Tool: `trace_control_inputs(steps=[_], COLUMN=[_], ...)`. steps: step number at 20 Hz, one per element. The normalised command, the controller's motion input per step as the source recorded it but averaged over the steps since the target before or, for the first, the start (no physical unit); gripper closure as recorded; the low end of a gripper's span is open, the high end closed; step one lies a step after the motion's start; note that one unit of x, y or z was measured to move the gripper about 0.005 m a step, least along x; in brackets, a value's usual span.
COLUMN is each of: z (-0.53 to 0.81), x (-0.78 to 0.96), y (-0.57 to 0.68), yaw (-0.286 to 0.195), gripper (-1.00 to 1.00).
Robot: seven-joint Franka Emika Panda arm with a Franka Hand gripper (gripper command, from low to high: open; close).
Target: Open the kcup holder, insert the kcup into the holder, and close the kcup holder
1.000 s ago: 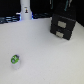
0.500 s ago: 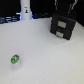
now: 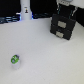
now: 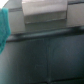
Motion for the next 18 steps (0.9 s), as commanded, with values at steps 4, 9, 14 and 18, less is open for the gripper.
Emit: trace_control_inputs(steps=[4, 9, 14, 18], z=[-0.33, -0.38, -0.32, 0.22], x=[-0.21, -0.31, -0.28, 0.05], y=[0.15, 0.06, 0.04, -0.27], yaw=[-0.069, -0.034, -0.018, 0.103], gripper=[-1.0, -1.0, -1.0, -1.0])
